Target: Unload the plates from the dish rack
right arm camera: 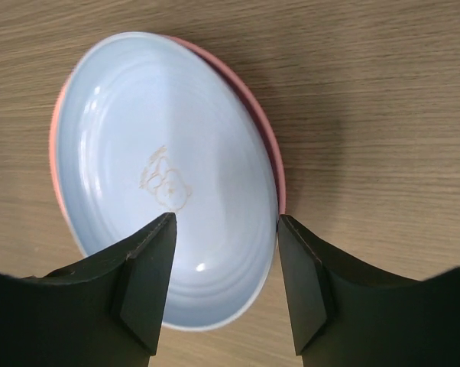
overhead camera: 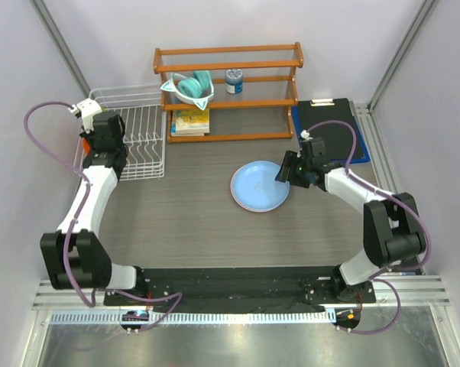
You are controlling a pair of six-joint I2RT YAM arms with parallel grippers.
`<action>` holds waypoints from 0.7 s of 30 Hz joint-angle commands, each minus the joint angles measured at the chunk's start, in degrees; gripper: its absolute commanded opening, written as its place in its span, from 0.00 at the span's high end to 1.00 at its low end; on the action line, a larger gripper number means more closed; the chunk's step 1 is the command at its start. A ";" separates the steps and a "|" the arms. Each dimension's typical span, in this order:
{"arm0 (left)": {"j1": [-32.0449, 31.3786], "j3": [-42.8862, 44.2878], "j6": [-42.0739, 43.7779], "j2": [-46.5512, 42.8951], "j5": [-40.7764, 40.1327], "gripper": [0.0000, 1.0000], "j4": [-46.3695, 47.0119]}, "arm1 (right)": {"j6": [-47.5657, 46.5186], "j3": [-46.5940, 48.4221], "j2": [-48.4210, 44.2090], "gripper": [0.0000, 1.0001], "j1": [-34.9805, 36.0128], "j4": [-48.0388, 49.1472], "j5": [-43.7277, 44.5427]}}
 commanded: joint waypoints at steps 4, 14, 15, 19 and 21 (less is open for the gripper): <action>-1.36 -3.66 -10.16 -11.88 20.79 1.00 -5.78 | 0.49 -3.67 -11.83 0.38 -0.11 2.87 -8.46; -4.17 -11.75 -19.57 -16.02 50.58 1.00 -2.11 | 5.86 -6.49 -16.50 0.37 3.75 11.05 -16.30; -4.70 -12.20 -20.02 -15.93 52.29 1.00 -1.74 | 6.21 -6.40 -16.24 0.37 4.20 12.01 -16.92; -6.63 -14.39 -22.04 -14.88 59.50 1.00 -0.17 | 7.70 -5.96 -14.57 0.37 7.18 15.00 -17.54; -8.47 -15.54 -23.00 -14.70 61.09 1.00 0.19 | 8.32 -5.61 -13.95 0.37 8.59 16.15 -17.72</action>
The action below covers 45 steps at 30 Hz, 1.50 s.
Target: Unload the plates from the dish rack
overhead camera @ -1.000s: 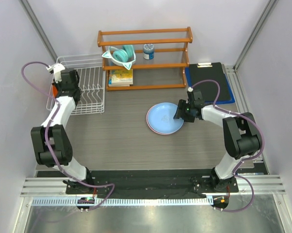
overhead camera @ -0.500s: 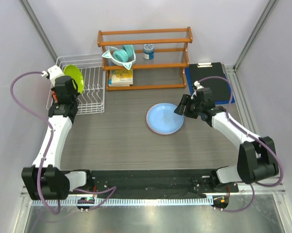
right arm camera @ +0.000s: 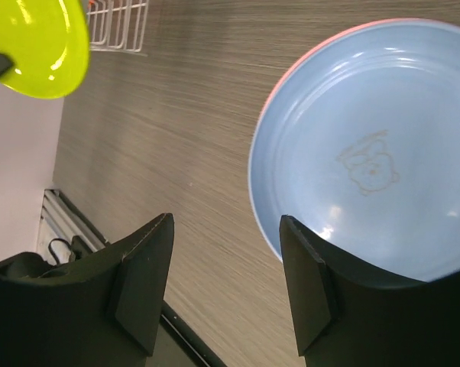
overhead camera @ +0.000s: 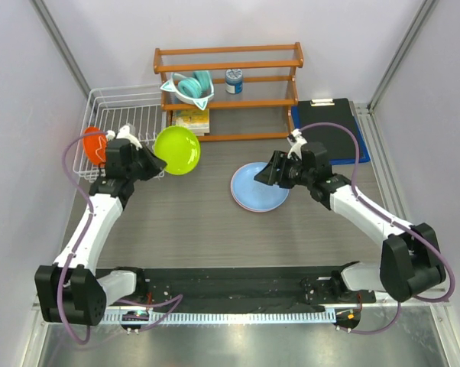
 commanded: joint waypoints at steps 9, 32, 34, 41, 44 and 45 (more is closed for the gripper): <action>-10.24 -4.37 -5.22 0.10 12.65 1.00 7.02 | 4.35 2.81 3.55 0.36 6.23 10.14 -3.38; -20.45 -9.03 -5.66 0.09 13.80 1.00 10.63 | 5.32 3.87 12.25 0.74 7.46 14.27 -4.44; -20.45 -8.94 -5.58 0.53 13.71 1.00 10.98 | 4.88 3.43 11.81 0.94 7.38 14.36 -4.79; -20.45 -7.98 -4.09 3.34 11.00 0.56 9.58 | 3.92 2.11 8.04 0.99 7.03 10.07 3.02; -20.45 -6.66 -2.07 3.61 5.82 0.45 6.86 | 4.44 1.32 6.02 0.99 5.10 7.78 6.71; -20.45 -6.31 -1.37 3.00 2.14 0.43 4.67 | 4.53 0.45 5.49 0.99 4.39 7.60 7.33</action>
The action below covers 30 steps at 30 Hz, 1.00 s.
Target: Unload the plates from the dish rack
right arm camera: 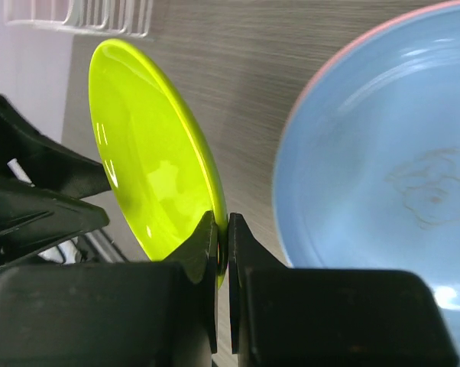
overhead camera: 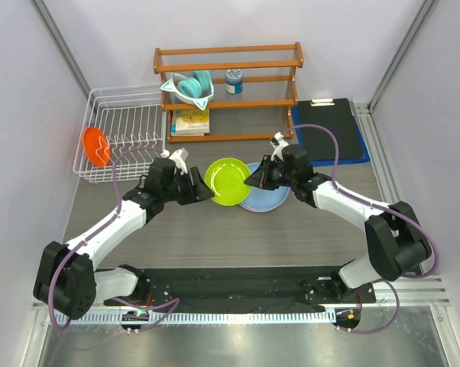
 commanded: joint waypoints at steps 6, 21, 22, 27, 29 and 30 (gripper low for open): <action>-0.18 4.54 6.63 -6.69 -24.62 0.40 -7.88 | 0.79 -2.91 -5.49 0.99 -10.19 -6.71 7.78; -0.18 3.57 10.77 -25.33 -58.92 0.08 -9.03 | 0.00 -1.16 2.32 0.96 -11.62 -10.95 11.74; -0.18 3.83 11.46 -24.90 -59.63 0.07 -8.59 | -0.35 -0.98 2.68 0.94 -11.70 -10.95 11.21; 0.25 9.02 14.45 -16.75 -66.83 0.00 -9.29 | -2.10 0.07 2.60 0.63 -11.70 -11.91 11.38; 1.04 11.03 14.98 -14.35 -67.72 0.01 -9.46 | -4.12 0.77 1.98 0.52 -11.70 -12.61 10.77; 2.70 11.48 15.16 -11.99 -66.50 0.01 -8.86 | -4.74 1.21 1.63 0.52 -11.70 -13.22 10.94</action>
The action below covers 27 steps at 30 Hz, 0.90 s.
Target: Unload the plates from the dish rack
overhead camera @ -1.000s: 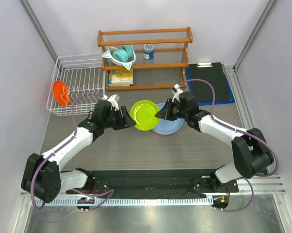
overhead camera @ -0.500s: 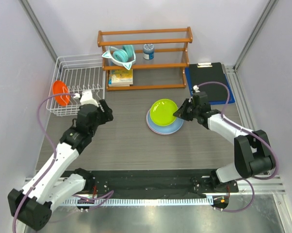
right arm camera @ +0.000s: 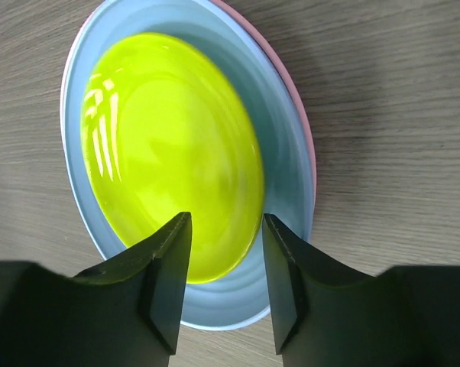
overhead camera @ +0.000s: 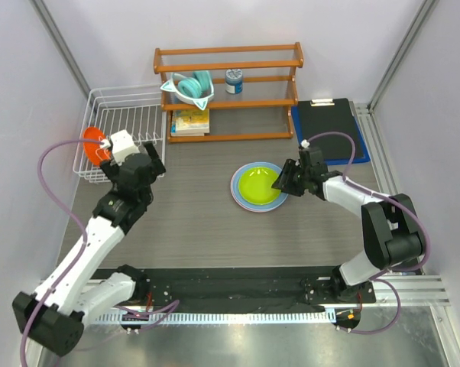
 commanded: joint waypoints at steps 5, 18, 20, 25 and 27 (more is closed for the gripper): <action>12.63 5.87 2.22 9.71 1.75 0.01 3.55 | -6.28 5.09 -6.13 0.48 0.14 -4.35 2.05; 33.23 16.32 3.72 30.17 13.71 0.01 9.98 | -7.96 6.68 -10.71 0.43 0.14 -5.77 2.59; 35.24 19.32 3.89 34.21 16.94 0.01 9.44 | -8.13 7.12 -9.40 0.44 0.14 -5.33 2.59; 38.68 21.78 4.51 39.24 22.59 0.01 11.82 | -8.66 7.82 -4.21 0.44 0.14 -3.22 1.27; 40.26 22.05 3.72 41.08 25.12 0.01 13.12 | -8.92 8.17 -2.72 0.44 0.14 -2.34 0.74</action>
